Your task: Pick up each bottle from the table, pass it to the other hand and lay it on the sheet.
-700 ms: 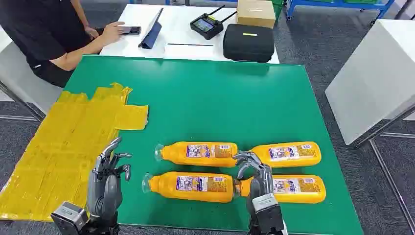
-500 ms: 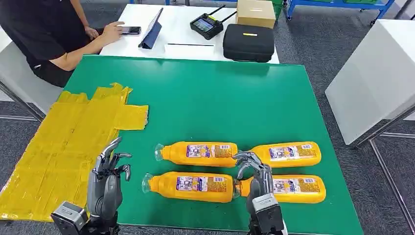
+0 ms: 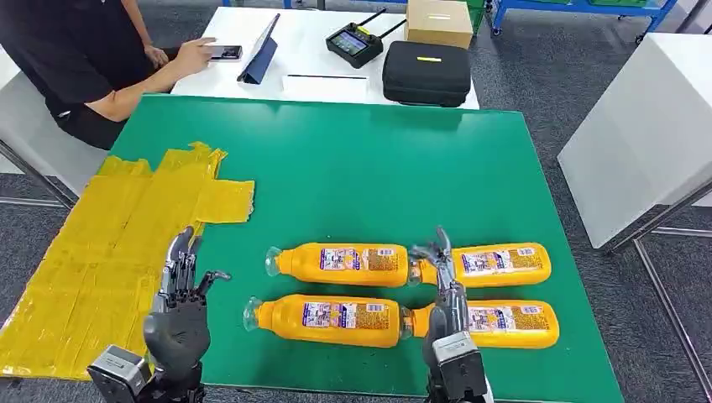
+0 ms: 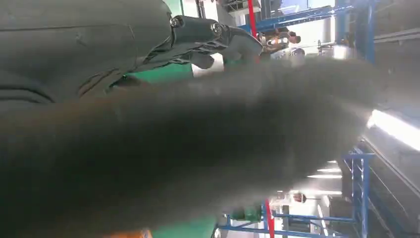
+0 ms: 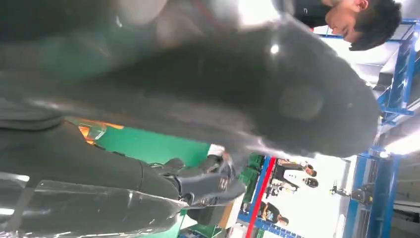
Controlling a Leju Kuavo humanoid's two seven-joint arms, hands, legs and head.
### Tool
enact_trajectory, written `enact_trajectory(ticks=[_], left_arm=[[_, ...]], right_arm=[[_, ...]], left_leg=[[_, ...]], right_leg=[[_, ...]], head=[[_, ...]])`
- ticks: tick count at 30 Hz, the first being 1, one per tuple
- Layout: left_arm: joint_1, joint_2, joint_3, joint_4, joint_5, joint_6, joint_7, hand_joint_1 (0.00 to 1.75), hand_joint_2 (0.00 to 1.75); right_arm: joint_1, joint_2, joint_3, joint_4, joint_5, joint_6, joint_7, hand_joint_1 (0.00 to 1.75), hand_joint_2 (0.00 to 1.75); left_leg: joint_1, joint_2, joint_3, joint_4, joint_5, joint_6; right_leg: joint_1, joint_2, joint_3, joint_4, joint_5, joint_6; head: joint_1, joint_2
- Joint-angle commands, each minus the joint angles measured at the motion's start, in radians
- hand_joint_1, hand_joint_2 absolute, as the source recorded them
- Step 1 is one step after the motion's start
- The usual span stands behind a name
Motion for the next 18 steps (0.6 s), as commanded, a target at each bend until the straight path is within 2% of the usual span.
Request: enact_trajectory(ticks=[1,5,6,11,13,18], left_arm=[[0.127,-0.158,0.232,-0.258,0.017,-0.188,-0.032,0.0,0.0],[0.128,-0.16,0.233,-0.258,0.009,-0.181,-0.03,0.0,0.0],[0.128,-0.16,0.233,-0.258,0.009,-0.181,-0.03,1.64,0.0],[0.128,-0.16,0.233,-0.258,0.009,-0.181,-0.03,1.64,0.0],[0.128,-0.16,0.233,-0.258,0.009,-0.181,-0.03,1.75,0.0],[0.129,-0.164,0.237,-0.256,0.003,-0.172,-0.027,1.75,0.0]], right_arm=[[0.049,0.027,0.073,-0.284,-0.2,0.091,-0.13,0.0,0.0],[0.05,0.028,0.071,-0.283,-0.198,0.089,-0.129,0.0,0.0],[0.05,0.028,0.071,-0.283,-0.198,0.089,-0.129,1.54,0.0],[0.05,0.028,0.071,-0.283,-0.198,0.089,-0.129,1.54,0.0],[0.05,0.028,0.071,-0.283,-0.198,0.089,-0.129,1.75,0.0],[0.05,0.028,0.072,-0.281,-0.193,0.089,-0.128,1.75,0.0]], left_leg=[[0.0,-0.001,0.002,-0.001,0.0,0.001],[0.0,-0.001,0.004,-0.001,-0.001,0.001],[0.0,-0.001,0.003,-0.001,-0.001,0.001],[-0.001,-0.001,0.004,-0.001,-0.001,0.001],[0.0,-0.001,0.004,-0.001,-0.001,0.001],[0.0,0.0,0.003,-0.001,-0.001,0.001]], right_leg=[[0.0,0.0,0.002,0.0,-0.001,-0.003],[0.0,0.0,0.003,0.0,-0.001,-0.005],[0.0,0.0,0.002,0.0,-0.001,-0.004],[0.0,0.0,0.004,0.0,-0.002,-0.005],[0.0,0.0,0.003,0.0,-0.001,-0.005],[0.0,0.0,0.002,0.0,-0.001,-0.004]], head=[[0.0,0.0],[0.0,0.0],[0.0,0.0],[0.0,0.0],[0.0,0.0],[0.0,0.0]])
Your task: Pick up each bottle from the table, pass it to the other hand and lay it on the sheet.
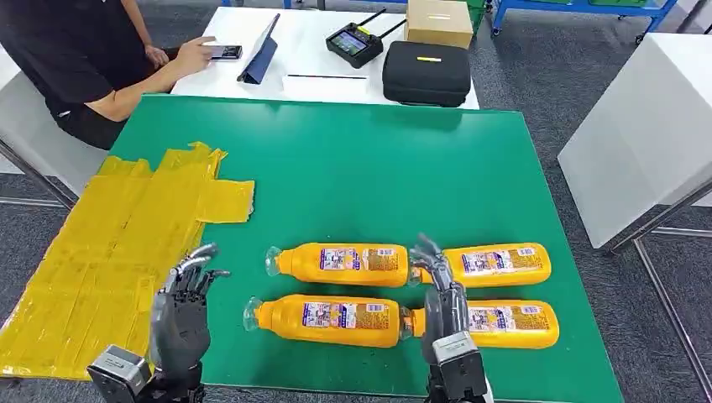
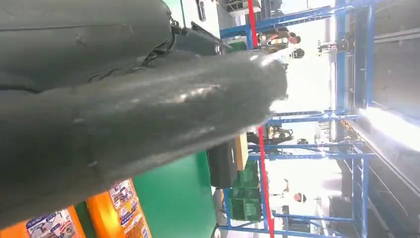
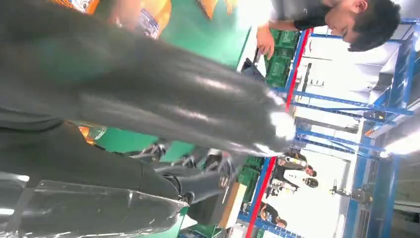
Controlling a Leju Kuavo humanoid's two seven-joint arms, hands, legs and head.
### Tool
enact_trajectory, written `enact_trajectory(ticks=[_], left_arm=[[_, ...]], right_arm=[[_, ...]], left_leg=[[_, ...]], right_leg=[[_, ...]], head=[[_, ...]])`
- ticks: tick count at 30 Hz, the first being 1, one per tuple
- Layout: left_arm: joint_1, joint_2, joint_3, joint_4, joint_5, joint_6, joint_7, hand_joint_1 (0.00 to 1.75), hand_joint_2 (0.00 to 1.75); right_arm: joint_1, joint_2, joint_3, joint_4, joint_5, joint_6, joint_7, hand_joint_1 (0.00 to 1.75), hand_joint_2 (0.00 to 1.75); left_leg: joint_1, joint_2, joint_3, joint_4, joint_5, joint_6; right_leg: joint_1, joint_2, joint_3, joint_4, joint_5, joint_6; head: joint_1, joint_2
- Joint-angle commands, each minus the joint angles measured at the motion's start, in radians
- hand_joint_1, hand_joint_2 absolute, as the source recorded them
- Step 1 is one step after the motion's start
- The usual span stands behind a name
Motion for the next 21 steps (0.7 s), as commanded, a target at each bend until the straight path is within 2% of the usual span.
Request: enact_trajectory(ticks=[1,12,13,15,20,21], left_arm=[[0.129,-0.164,0.237,-0.256,0.003,-0.172,-0.027,1.75,0.0],[0.131,-0.167,0.237,-0.256,-0.001,-0.169,-0.024,1.75,0.0],[0.131,-0.167,0.237,-0.256,-0.001,-0.169,-0.024,1.75,0.0],[0.131,-0.166,0.237,-0.256,-0.001,-0.171,-0.019,1.75,0.0],[0.131,-0.166,0.237,-0.256,-0.001,-0.171,-0.019,1.75,0.0],[0.132,-0.166,0.237,-0.255,0.0,-0.172,-0.014,1.75,0.0]], right_arm=[[0.05,0.028,0.072,-0.281,-0.193,0.089,-0.128,1.75,0.0],[0.051,0.031,0.069,-0.28,-0.19,0.088,-0.126,1.75,0.0],[0.051,0.031,0.069,-0.28,-0.19,0.088,-0.126,1.75,0.0],[0.049,0.031,0.069,-0.279,-0.185,0.088,-0.127,1.75,0.0],[0.049,0.031,0.069,-0.279,-0.185,0.088,-0.127,1.75,0.0],[0.049,0.033,0.067,-0.278,-0.181,0.089,-0.126,1.75,0.0]], left_leg=[[0.0,0.0,0.002,-0.001,-0.001,0.001],[-0.001,-0.001,0.006,0.0,-0.003,0.002],[0.0,0.001,0.0,0.003,-0.002,0.001],[0.0,0.004,-0.003,0.008,-0.006,0.001],[-0.001,0.0,0.003,0.0,-0.003,0.001],[0.0,0.001,0.0,0.001,-0.003,0.0]], right_leg=[[0.0,0.0,0.002,0.0,-0.001,-0.003],[0.0,0.0,0.006,0.0,-0.003,-0.007],[0.0,0.001,-0.001,0.003,-0.002,-0.004],[0.0,0.004,-0.004,0.008,-0.004,-0.005],[0.0,0.001,0.002,0.002,-0.003,-0.006],[0.001,0.001,0.0,0.001,-0.002,-0.004]], head=[[0.0,0.0],[0.0,0.0],[0.0,0.0],[0.0,0.0],[0.0,0.0],[0.0,0.0]])
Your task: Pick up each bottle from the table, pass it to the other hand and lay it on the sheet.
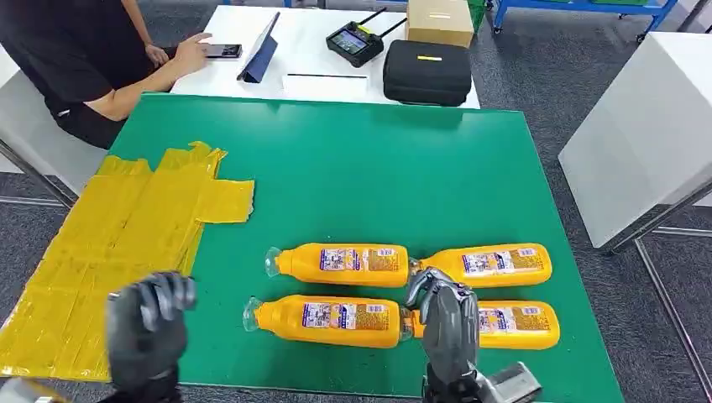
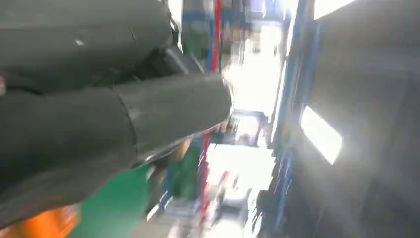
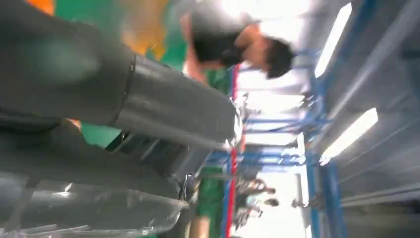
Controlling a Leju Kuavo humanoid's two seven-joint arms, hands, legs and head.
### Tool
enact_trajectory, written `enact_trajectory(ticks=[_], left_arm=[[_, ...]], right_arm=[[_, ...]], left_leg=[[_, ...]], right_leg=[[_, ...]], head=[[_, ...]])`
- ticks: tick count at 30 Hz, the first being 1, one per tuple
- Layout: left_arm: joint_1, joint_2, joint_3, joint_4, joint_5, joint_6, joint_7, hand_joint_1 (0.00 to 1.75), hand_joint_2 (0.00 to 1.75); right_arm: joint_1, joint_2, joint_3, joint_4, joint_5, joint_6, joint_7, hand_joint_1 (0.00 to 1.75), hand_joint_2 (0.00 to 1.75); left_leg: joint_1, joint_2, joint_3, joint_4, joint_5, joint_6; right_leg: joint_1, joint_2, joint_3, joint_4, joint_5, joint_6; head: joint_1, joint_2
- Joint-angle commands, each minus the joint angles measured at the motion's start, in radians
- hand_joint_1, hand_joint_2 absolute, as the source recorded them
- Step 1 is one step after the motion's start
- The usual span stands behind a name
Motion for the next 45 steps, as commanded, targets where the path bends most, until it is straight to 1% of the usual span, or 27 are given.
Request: enact_trajectory(ticks=[1,3,4,5,6,7,10,12,13,14,15,16,17,18,19,20,21,22,24,28,30,32,34,38,39,42,45], left_arm=[[0.027,-0.057,0.079,-0.039,-0.096,0.033,0.045,1.75,0.0],[0.027,-0.057,0.079,-0.039,-0.096,0.033,0.045,1.75,0.0],[0.027,-0.057,0.079,-0.039,-0.096,0.033,0.045,1.75,0.0],[0.028,-0.055,0.077,-0.038,-0.094,0.028,0.052,1.75,0.0],[0.028,-0.055,0.077,-0.038,-0.094,0.028,0.052,0.28,0.0],[0.028,-0.055,0.077,-0.038,-0.094,0.028,0.052,0.0,0.0],[0.035,-0.054,0.079,-0.036,-0.132,0.041,0.083,0.0,0.0],[0.042,-0.042,0.074,-0.027,-0.18,0.041,0.157,0.0,0.0],[0.046,-0.037,0.081,-0.012,-0.18,0.018,0.22,0.0,0.0],[0.05,-0.039,0.09,-0.003,-0.181,0.012,0.235,0.0,0.0],[0.057,-0.05,0.113,0.0,-0.167,0.003,0.242,0.0,0.0],[0.061,-0.054,0.126,0.0,-0.165,-0.006,0.237,0.0,0.0],[0.066,-0.067,0.154,-0.002,-0.183,0.003,0.237,0.0,0.0],[0.067,-0.065,0.167,-0.003,-0.179,-0.01,0.244,0.0,0.0],[0.067,-0.068,0.177,-0.004,-0.177,-0.02,0.245,0.0,0.0],[0.067,-0.075,0.197,-0.005,-0.173,-0.038,0.245,0.0,0.0],[0.067,-0.08,0.211,-0.003,-0.171,-0.041,0.244,0.0,0.0],[0.066,-0.081,0.214,-0.004,-0.171,-0.044,0.244,0.0,0.0],[0.065,-0.097,0.232,-0.006,-0.188,-0.045,0.25,0.0,0.0],[0.057,-0.106,0.242,-0.002,-0.199,-0.041,0.262,0.0,0.0],[0.056,-0.105,0.243,-0.001,-0.199,-0.041,0.263,0.0,0.0],[0.054,-0.102,0.241,0.002,-0.199,-0.042,0.263,0.0,0.0],[0.037,-0.085,0.239,0.02,-0.192,-0.051,0.266,0.0,0.0],[0.008,-0.05,0.225,0.066,-0.167,-0.062,0.259,0.0,0.0],[-0.001,-0.047,0.223,0.076,-0.165,-0.062,0.258,0.0,0.0],[-0.033,-0.032,0.207,0.112,-0.156,-0.069,0.259,0.0,0.0],[-0.042,-0.021,0.197,0.126,-0.148,-0.068,0.257,0.0,0.0]], right_arm=[[0.0,0.014,0.026,-0.055,0.013,-0.034,-0.003,1.75,0.0],[0.0,0.014,0.026,-0.055,0.013,-0.034,-0.003,1.75,0.0],[0.0,0.014,0.026,-0.055,0.013,-0.034,-0.003,0.4,0.0],[-0.001,0.014,0.025,-0.053,0.015,-0.031,-0.002,0.0,0.0],[-0.001,0.014,0.025,-0.053,0.015,-0.031,-0.002,0.0,0.0],[-0.001,0.014,0.025,-0.053,0.015,-0.031,-0.002,0.0,0.0],[-0.002,0.027,0.008,-0.043,0.056,-0.044,0.019,0.0,0.0],[0.006,0.031,0.007,-0.047,0.106,-0.053,0.052,0.0,0.0],[0.016,0.011,0.002,-0.054,0.186,-0.074,0.1,0.0,0.0],[0.025,-0.007,-0.011,-0.057,0.234,-0.078,0.148,0.0,1.75],[0.041,-0.023,-0.032,-0.064,0.348,-0.095,0.206,0.0,1.75],[0.058,-0.034,-0.052,-0.08,0.387,-0.098,0.224,0.0,1.75],[0.087,-0.047,-0.101,-0.088,0.603,-0.096,0.339,0.0,1.75],[0.113,-0.055,-0.139,-0.11,0.728,-0.098,0.4,0.0,1.75],[0.127,-0.06,-0.155,-0.121,0.724,-0.089,0.394,0.0,1.75],[0.151,-0.054,-0.209,-0.133,0.862,-0.07,0.443,0.0,1.75],[0.169,-0.056,-0.24,-0.147,0.914,-0.059,0.462,0.0,1.75],[0.172,-0.056,-0.247,-0.15,0.911,-0.054,0.457,0.0,1.75],[0.193,-0.086,-0.303,-0.153,1.002,-0.017,0.513,0.0,1.75],[0.198,-0.112,-0.387,-0.146,1.038,0.032,0.536,0.0,1.75],[0.197,-0.114,-0.395,-0.145,1.032,0.036,0.531,0.0,1.75],[0.195,-0.116,-0.404,-0.141,1.055,0.045,0.547,0.0,1.75],[0.205,-0.139,-0.473,-0.147,1.041,0.095,0.572,0.0,1.75],[0.212,-0.159,-0.627,-0.095,1.03,0.235,0.536,0.0,1.75],[0.211,-0.177,-0.644,-0.066,1.033,0.271,0.533,0.0,1.75],[0.221,-0.231,-0.674,0.01,1.009,0.317,0.514,0.0,1.75],[0.243,-0.237,-0.673,0.023,1.005,0.338,0.511,0.0,1.75]], left_leg=[[0.0,-0.001,0.005,0.001,-0.002,0.001],[0.0,0.001,0.004,0.0,-0.002,0.001],[-0.001,0.0,0.006,0.0,-0.003,0.002],[0.0,0.0,0.004,0.0,-0.001,0.001],[0.0,-0.001,0.006,0.0,-0.002,0.001],[0.0,-0.001,0.005,-0.001,-0.002,0.001],[0.0,0.0,0.007,-0.001,-0.002,0.001],[0.0,0.0,0.006,-0.001,-0.002,0.001],[-0.001,-0.001,0.008,-0.001,-0.003,0.001],[-0.001,-0.001,0.008,-0.001,-0.003,0.001],[0.0,-0.001,0.007,-0.001,-0.002,0.001],[-0.001,-0.002,0.008,-0.001,-0.002,0.002],[-0.001,-0.002,0.006,-0.001,-0.001,0.001],[-0.001,-0.003,0.008,-0.001,-0.003,0.002],[0.0,-0.003,0.005,-0.001,-0.001,0.001],[-0.001,-0.005,0.006,-0.001,-0.002,0.002],[-0.001,-0.004,0.005,0.0,-0.002,0.001],[-0.001,-0.005,0.006,0.0,-0.004,0.002],[-0.001,-0.003,0.005,-0.001,-0.004,0.002],[-0.001,-0.003,0.006,-0.001,-0.004,0.002],[-0.001,-0.002,0.003,-0.001,-0.003,0.002],[-0.001,-0.003,0.005,-0.001,-0.004,0.002],[-0.001,-0.002,0.005,-0.001,-0.003,0.002],[-0.002,-0.006,0.008,-0.001,-0.004,0.003],[-0.001,-0.004,0.004,-0.001,-0.002,0.002],[-0.002,-0.005,0.01,-0.002,-0.004,0.004],[-0.002,-0.005,0.007,-0.002,-0.003,0.003]], right_leg=[[0.0,0.0,0.004,0.001,-0.002,-0.006],[0.0,0.001,-0.001,0.001,-0.002,-0.006],[0.0,0.001,0.001,0.001,-0.004,-0.008],[0.0,0.001,-0.001,0.0,-0.003,-0.006],[0.0,0.0,0.001,0.0,-0.004,-0.007],[0.0,0.0,0.0,0.0,-0.003,-0.006],[0.0,0.001,0.002,0.0,-0.003,-0.006],[0.0,0.001,0.006,0.0,-0.002,-0.005],[0.0,0.0,0.007,0.0,-0.003,-0.006],[0.0,0.0,0.008,0.0,-0.003,-0.007],[0.0,0.0,0.007,-0.001,-0.002,-0.005],[0.0,-0.001,0.008,-0.001,-0.003,-0.006],[0.0,-0.001,0.006,-0.001,-0.002,-0.004],[0.0,-0.002,0.008,-0.001,-0.003,-0.005],[0.0,-0.003,0.004,-0.001,-0.002,-0.004],[-0.001,-0.004,0.006,-0.001,-0.004,-0.005],[0.0,-0.003,0.0,0.0,-0.004,-0.004],[-0.001,-0.004,0.0,0.0,-0.006,-0.005],[-0.001,-0.003,-0.002,-0.001,-0.006,-0.005],[0.0,-0.002,0.007,-0.001,-0.005,-0.004],[0.0,-0.002,0.004,-0.001,-0.003,-0.001],[-0.001,-0.002,0.006,0.0,-0.004,-0.003],[0.0,-0.002,0.006,-0.001,-0.003,-0.003],[-0.001,-0.005,0.009,-0.001,-0.005,-0.004],[-0.001,-0.003,-0.002,-0.001,-0.003,-0.002],[-0.001,-0.004,0.003,-0.003,-0.005,-0.005],[-0.002,-0.004,0.002,-0.003,-0.004,-0.002]], head=[[0.0,0.0],[0.0,0.0],[0.0,0.0],[0.0,0.0],[0.001,0.0],[0.0,0.0],[0.0,0.0],[0.0,0.0],[0.0,0.0],[0.0,0.0],[0.0,0.0],[0.0,0.0],[0.0,0.0],[0.0,0.0],[0.0,0.0],[0.0,0.0],[0.0,0.0],[0.001,0.0],[0.0,0.0],[0.0,0.0],[0.0,0.0],[0.0,0.0],[0.0,0.0],[0.0,0.0],[0.0,0.0],[0.0,0.0],[0.0,0.0]])
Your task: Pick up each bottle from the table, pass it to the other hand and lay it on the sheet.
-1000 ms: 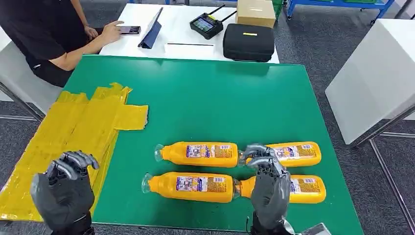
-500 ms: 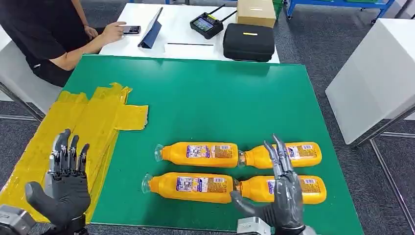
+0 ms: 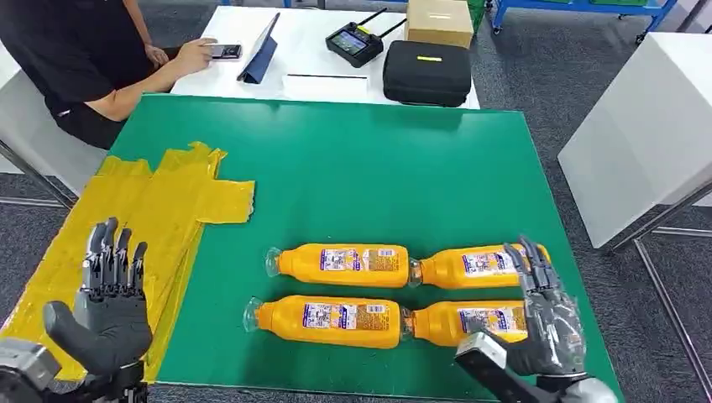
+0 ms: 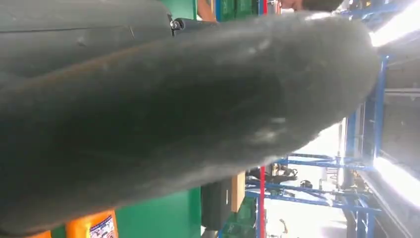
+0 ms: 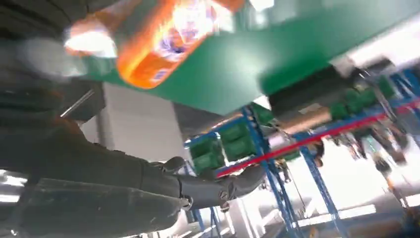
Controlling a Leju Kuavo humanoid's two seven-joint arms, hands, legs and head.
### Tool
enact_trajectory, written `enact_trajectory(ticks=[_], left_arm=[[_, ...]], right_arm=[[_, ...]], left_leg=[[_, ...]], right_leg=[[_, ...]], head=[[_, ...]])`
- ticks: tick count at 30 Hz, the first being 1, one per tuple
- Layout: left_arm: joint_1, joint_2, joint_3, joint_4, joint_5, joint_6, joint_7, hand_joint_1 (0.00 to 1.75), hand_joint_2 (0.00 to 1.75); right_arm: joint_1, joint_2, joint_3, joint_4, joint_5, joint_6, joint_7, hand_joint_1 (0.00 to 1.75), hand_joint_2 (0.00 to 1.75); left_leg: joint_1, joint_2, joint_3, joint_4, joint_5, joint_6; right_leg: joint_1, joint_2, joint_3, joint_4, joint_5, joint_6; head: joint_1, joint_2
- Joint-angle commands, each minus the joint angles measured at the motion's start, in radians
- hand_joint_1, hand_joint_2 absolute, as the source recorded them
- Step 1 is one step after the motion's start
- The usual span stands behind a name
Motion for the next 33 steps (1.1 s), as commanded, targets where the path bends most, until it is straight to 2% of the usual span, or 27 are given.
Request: enact_trajectory(ticks=[1,3,6,7,9,12,15,18,22,26,28,30,33], left_arm=[[-0.069,0.067,-0.019,0.135,0.029,-0.003,-0.006,0.0,0.0],[-0.065,0.083,-0.026,0.141,0.044,0.001,-0.015,0.0,0.0],[-0.065,0.093,-0.031,0.149,0.053,0.005,-0.023,0.0,0.0],[-0.065,0.093,-0.031,0.149,0.053,0.005,-0.023,0.0,0.0],[-0.068,0.1,-0.035,0.156,0.061,0.005,-0.028,0.0,0.0],[-0.087,0.122,-0.049,0.189,0.088,0.011,-0.037,0.0,0.0],[-0.093,0.124,-0.051,0.208,0.099,0.008,-0.045,0.0,0.0],[-0.099,0.13,-0.051,0.224,0.107,0.008,-0.055,0.0,0.0],[-0.117,0.142,-0.06,0.256,0.128,0.007,-0.069,0.0,0.0],[-0.124,0.141,-0.061,0.263,0.129,0.007,-0.069,0.0,0.0],[-0.132,0.143,-0.064,0.272,0.134,0.005,-0.072,0.0,0.0],[-0.15,0.145,-0.067,0.293,0.14,0.003,-0.077,0.0,0.0],[-0.168,0.146,-0.069,0.313,0.145,0.004,-0.081,0.0,0.0]], right_arm=[[0.052,-0.07,-0.116,0.145,-0.023,0.089,-0.008,0.0,1.75],[0.074,-0.092,-0.094,0.149,-0.019,0.114,0.009,0.0,1.75],[0.081,-0.112,-0.077,0.155,-0.033,0.127,0.022,0.0,1.75],[0.081,-0.112,-0.077,0.155,-0.033,0.127,0.022,0.0,1.75],[0.074,-0.13,-0.067,0.169,-0.042,0.135,0.027,0.0,1.75],[0.069,-0.192,-0.025,0.2,-0.093,0.148,0.057,0.0,1.75],[0.079,-0.2,-0.014,0.201,-0.098,0.142,0.061,0.0,1.75],[0.062,-0.214,0.009,0.218,-0.096,0.135,0.074,0.0,1.75],[0.024,-0.294,0.075,0.273,-0.156,0.126,0.112,0.0,1.75],[0.015,-0.304,0.08,0.286,-0.162,0.124,0.112,0.0,1.75],[0.005,-0.324,0.105,0.299,-0.17,0.121,0.119,0.0,1.75],[-0.032,-0.341,0.138,0.336,-0.177,0.11,0.126,0.0,1.75],[-0.099,-0.36,0.19,0.404,-0.19,0.092,0.117,0.0,1.75]], left_leg=[[-0.001,-0.004,0.007,-0.003,-0.001,0.001],[-0.001,-0.002,0.003,-0.002,-0.001,0.001],[-0.002,-0.003,0.012,-0.002,-0.004,0.002],[-0.001,-0.002,0.005,-0.002,-0.001,0.001],[-0.001,-0.001,0.004,-0.001,-0.001,0.001],[-0.001,-0.001,0.006,-0.001,-0.002,0.001],[-0.002,-0.002,0.008,-0.002,-0.002,0.002],[-0.002,-0.001,0.005,-0.002,-0.001,0.001],[-0.002,0.001,0.008,-0.002,-0.003,0.002],[-0.002,0.0,0.005,-0.002,-0.001,0.001],[-0.002,0.0,0.008,-0.002,-0.002,0.002],[-0.001,0.0,0.004,-0.002,-0.001,0.001],[-0.001,0.001,0.007,-0.002,-0.001,0.002]], right_leg=[[0.0,-0.004,0.009,-0.002,-0.002,-0.005],[0.0,-0.001,0.011,-0.001,-0.001,-0.003],[0.0,-0.002,0.019,-0.001,-0.005,-0.009],[0.0,-0.002,0.012,-0.002,-0.001,-0.004],[0.0,-0.001,0.011,-0.001,-0.001,-0.004],[0.0,0.0,0.012,-0.002,-0.001,-0.005],[-0.001,-0.002,0.014,-0.002,-0.002,-0.006],[-0.001,-0.001,0.004,-0.002,-0.001,-0.004],[-0.001,0.001,0.014,-0.002,-0.001,-0.006],[-0.001,0.0,0.011,-0.002,0.0,-0.004],[0.0,0.001,0.015,-0.002,-0.001,-0.006],[-0.001,0.001,0.011,-0.002,0.0,-0.004],[0.0,0.002,0.013,-0.003,0.0,-0.005]], head=[[0.0,0.0],[0.0,0.0],[0.0,0.0],[0.0,0.0],[0.0,0.0],[0.0,0.0],[0.0,0.0],[0.0,0.0],[0.0,0.0],[0.0,0.0],[0.0,0.0],[0.0,0.0],[0.0,0.0]])
